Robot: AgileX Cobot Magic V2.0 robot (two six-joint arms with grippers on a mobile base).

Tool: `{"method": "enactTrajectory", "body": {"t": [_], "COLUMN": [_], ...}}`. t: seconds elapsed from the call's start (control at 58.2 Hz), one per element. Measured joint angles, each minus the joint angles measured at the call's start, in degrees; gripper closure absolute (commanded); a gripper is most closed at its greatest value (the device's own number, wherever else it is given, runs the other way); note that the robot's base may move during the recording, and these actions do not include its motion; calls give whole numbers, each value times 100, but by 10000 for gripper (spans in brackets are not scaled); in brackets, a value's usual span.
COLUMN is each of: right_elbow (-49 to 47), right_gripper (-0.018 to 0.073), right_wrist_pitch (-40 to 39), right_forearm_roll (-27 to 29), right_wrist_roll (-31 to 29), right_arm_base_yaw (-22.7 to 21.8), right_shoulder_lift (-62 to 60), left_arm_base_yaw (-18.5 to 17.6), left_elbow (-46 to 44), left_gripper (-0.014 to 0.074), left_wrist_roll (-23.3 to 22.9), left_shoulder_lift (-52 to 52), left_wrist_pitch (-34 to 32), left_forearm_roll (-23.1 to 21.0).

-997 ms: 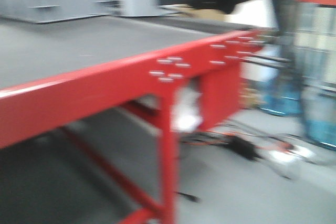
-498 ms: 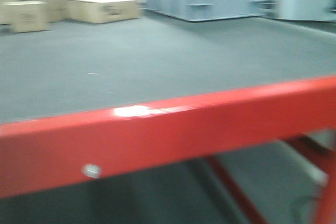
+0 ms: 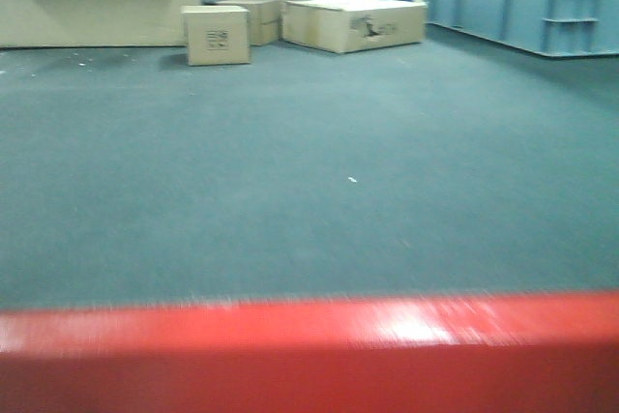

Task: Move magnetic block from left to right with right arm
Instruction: 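Turn the base and drive to the carpeted area with cardboard boxes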

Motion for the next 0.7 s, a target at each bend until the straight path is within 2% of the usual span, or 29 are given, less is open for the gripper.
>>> {"method": "enactTrajectory", "body": {"t": [0.705], "right_elbow": [0], "right_gripper": [335], "right_wrist_pitch": [0], "right_forearm_roll": [0], "right_wrist_roll": [0], "right_arm_base_yaw": [0], "right_shoulder_lift": [0], "left_arm_base_yaw": [0], "left_elbow": [0], "left_gripper": [722], "left_wrist_roll": [0], "left_shoulder_lift": [0], "left_wrist_pitch": [0], "left_forearm_roll": [0]}}
